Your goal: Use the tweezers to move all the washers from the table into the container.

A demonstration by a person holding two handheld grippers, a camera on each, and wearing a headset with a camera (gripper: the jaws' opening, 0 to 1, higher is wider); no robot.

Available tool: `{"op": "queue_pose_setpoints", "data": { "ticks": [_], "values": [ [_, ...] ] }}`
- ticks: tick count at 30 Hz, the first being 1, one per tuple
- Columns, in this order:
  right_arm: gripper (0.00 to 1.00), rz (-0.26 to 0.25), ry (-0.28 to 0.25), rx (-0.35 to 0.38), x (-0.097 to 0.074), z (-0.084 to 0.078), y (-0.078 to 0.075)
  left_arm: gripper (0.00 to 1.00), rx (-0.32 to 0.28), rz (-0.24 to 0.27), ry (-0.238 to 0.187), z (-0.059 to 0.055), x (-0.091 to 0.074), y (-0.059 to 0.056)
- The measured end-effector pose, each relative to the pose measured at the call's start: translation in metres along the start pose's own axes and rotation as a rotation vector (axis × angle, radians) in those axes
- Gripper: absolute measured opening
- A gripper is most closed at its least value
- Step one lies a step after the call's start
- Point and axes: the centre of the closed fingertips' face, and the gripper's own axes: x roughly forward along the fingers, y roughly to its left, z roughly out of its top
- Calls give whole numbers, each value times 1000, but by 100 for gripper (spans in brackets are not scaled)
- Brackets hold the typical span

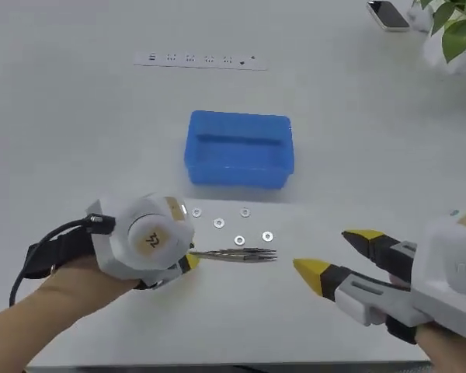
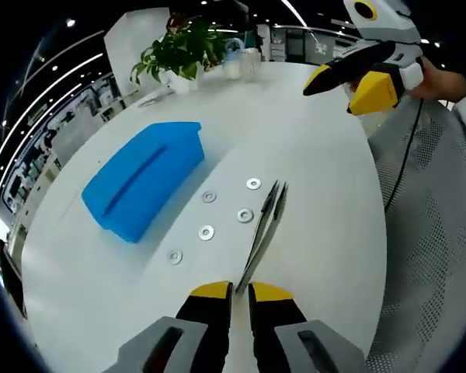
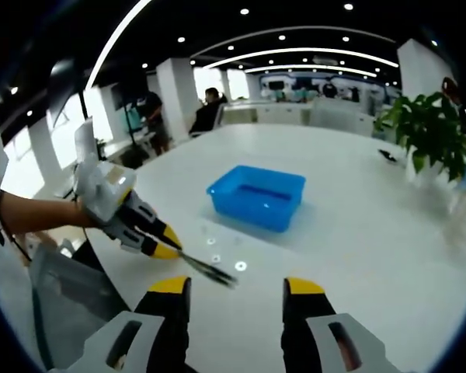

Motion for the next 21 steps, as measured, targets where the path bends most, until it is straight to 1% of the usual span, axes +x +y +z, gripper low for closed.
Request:
{"op": "queue_pose_setpoints", "data": {
  "ticks": [1, 2, 3, 6, 9, 12, 15, 19, 20, 21],
  "values": [
    [45, 0, 0, 2, 0, 0, 0, 4, 13, 2, -36, 6, 2, 1],
    [44, 0, -1, 2, -1, 0, 0, 3, 6, -8, -32, 6, 4, 0],
    [44, 0, -1, 2, -1, 0, 1, 3, 13, -16, -31, 6, 4, -2],
    [44, 2, -2, 0, -2, 0, 2, 0, 55, -39, -25, 5, 5, -6],
    [43, 7, -4, -8, -2, 1, 5, 0, 72, -55, -19, 5, 4, -9],
    [43, 12, -11, -13, -2, 3, 7, 0, 97, -65, -26, 9, 0, -12],
    [42, 20, -12, -26, -2, 4, 11, 0, 103, -62, -56, 19, -12, -14],
    [39, 44, -4, -54, 0, 5, 19, 0, 104, -51, -76, 30, -29, -17],
    [39, 53, -3, -62, 0, 6, 23, 0, 106, -44, -86, 35, -35, -18],
    [40, 56, -3, -67, 1, 6, 25, 0, 99, -41, -109, 42, -43, -19]
  ]
}}
